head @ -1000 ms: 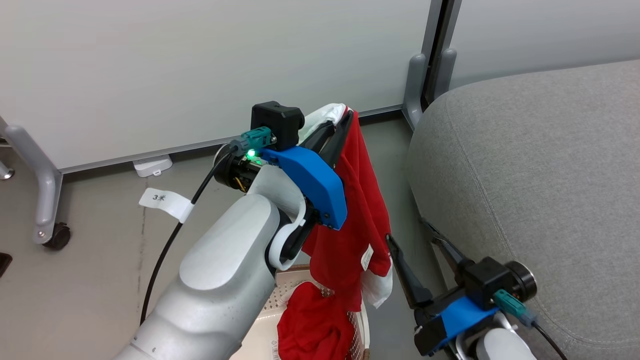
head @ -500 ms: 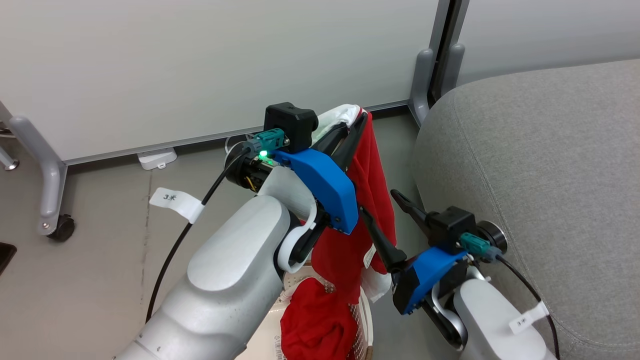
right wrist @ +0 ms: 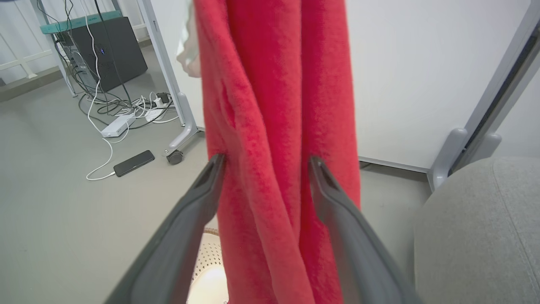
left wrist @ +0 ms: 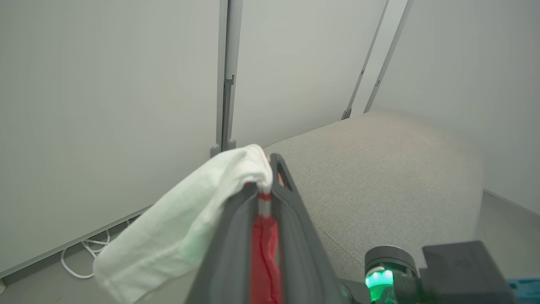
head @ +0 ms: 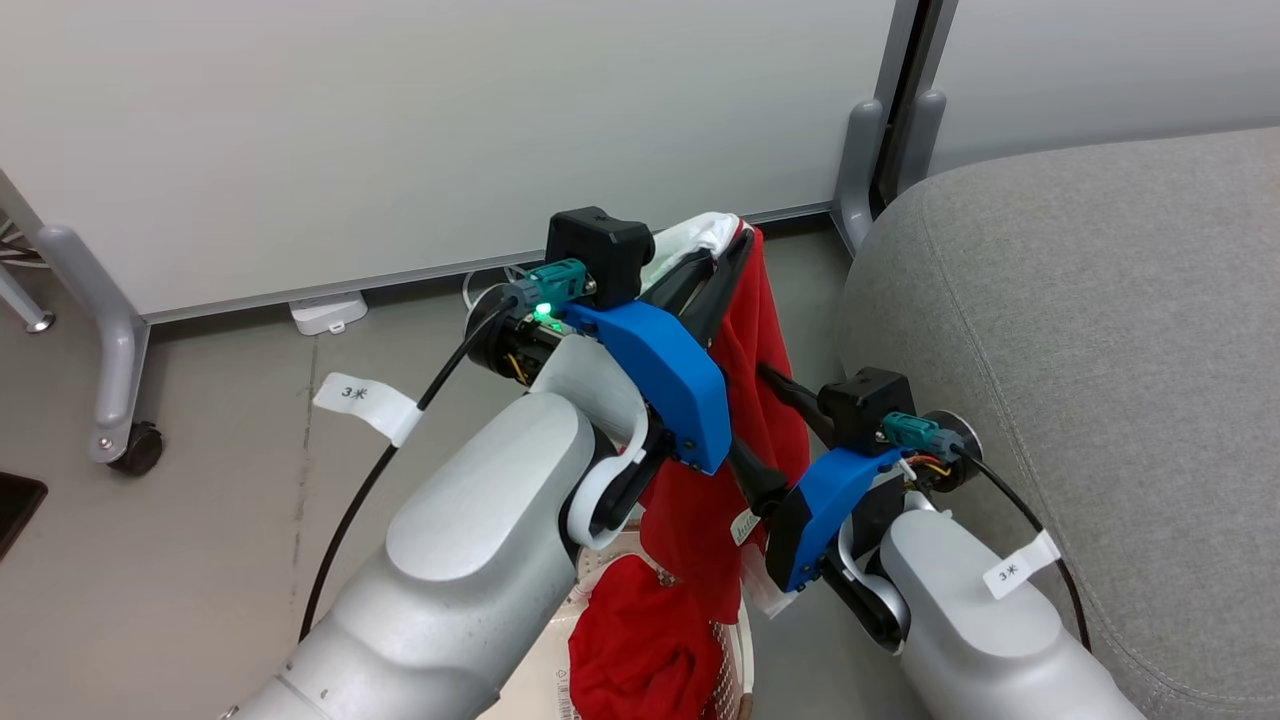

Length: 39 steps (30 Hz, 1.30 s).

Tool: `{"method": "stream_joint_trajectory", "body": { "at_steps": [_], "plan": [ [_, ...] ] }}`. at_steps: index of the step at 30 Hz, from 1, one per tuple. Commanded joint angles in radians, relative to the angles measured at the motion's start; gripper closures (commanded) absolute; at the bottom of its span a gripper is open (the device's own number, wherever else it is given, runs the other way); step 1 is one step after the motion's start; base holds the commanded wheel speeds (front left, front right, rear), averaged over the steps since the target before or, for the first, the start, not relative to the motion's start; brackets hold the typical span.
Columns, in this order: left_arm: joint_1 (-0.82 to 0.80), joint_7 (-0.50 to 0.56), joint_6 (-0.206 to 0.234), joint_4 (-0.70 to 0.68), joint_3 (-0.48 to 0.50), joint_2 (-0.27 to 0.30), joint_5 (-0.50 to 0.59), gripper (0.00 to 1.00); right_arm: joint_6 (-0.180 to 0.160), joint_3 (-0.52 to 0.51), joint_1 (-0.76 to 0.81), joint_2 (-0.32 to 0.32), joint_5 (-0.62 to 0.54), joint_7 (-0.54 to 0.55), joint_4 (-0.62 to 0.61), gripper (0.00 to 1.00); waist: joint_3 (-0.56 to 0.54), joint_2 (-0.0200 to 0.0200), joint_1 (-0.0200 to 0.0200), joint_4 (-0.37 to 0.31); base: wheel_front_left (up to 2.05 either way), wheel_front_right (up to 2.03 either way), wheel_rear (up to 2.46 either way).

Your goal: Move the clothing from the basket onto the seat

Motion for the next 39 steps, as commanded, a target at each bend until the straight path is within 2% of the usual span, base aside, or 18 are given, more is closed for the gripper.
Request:
{"method": "stream_joint_trajectory", "body": {
  "at_steps": [1,4,5,6,7,8,26,35,36,37,38,39],
  "plan": [
    [-0.017,-0.008,0.001,-0.001,-0.005,0.001,-0.004,1.00,0.000,0.021,-0.024,-0.002,0.020,-0.010,0.018,0.00,-0.001,0.0000,-0.0001,0.000,0.00,0.00,0.00],
    [-0.017,-0.009,0.002,-0.002,-0.014,0.001,-0.010,1.00,0.000,0.063,-0.040,-0.002,0.050,-0.016,0.046,0.00,-0.005,0.0000,-0.0001,0.000,0.00,0.00,0.00],
    [-0.017,-0.009,0.002,-0.001,-0.016,0.001,-0.013,1.00,0.000,0.071,-0.043,-0.002,0.063,-0.019,0.055,0.51,-0.006,0.0000,-0.0001,0.001,0.00,0.00,0.00],
    [-0.017,-0.009,0.002,-0.001,-0.016,0.001,-0.013,1.00,0.000,0.071,-0.043,-0.002,0.063,-0.019,0.055,0.51,-0.006,0.0000,-0.0001,0.001,0.00,0.00,0.00],
    [-0.017,-0.010,0.003,-0.001,-0.019,0.001,-0.016,1.00,0.000,0.078,-0.046,-0.002,0.078,-0.019,0.063,0.80,-0.008,0.0000,-0.0001,0.001,0.00,0.00,0.00],
    [-0.016,-0.011,0.003,0.000,-0.021,0.001,-0.018,1.00,0.000,0.085,-0.049,-0.002,0.087,-0.023,0.072,1.00,-0.010,0.0000,-0.0001,0.001,0.00,0.00,0.00],
    [-0.022,-0.016,0.007,0.018,-0.029,0.003,-0.034,1.00,0.000,0.168,-0.087,-0.002,0.192,-0.066,0.140,1.00,-0.016,0.0000,-0.0001,-0.015,0.00,0.00,0.00],
    [-0.023,-0.016,0.011,0.025,-0.039,0.007,-0.029,1.00,0.000,0.191,-0.107,-0.002,0.207,-0.074,0.165,1.00,-0.019,0.0000,-0.0001,-0.017,0.00,0.00,0.00],
    [-0.023,-0.015,0.010,0.027,-0.040,0.006,-0.029,0.89,0.000,0.193,-0.109,-0.002,0.207,-0.075,0.167,1.00,-0.019,0.0000,-0.0001,-0.017,0.00,0.00,0.00],
    [-0.024,-0.014,0.010,0.028,-0.041,0.006,-0.029,0.60,0.000,0.195,-0.110,-0.002,0.208,-0.075,0.168,1.00,-0.019,0.0000,-0.0001,-0.017,0.00,0.00,0.00],
    [-0.024,-0.013,0.011,0.028,-0.042,0.006,-0.030,0.26,0.000,0.197,-0.110,-0.002,0.210,-0.076,0.168,1.00,-0.020,0.0000,-0.0001,-0.017,0.00,0.00,0.00],
    [-0.024,-0.013,0.013,0.029,-0.042,0.006,-0.031,0.00,0.000,0.200,-0.109,-0.002,0.212,-0.076,0.169,1.00,-0.020,0.0000,-0.0001,-0.017,0.00,0.00,0.00]
  ]
}}
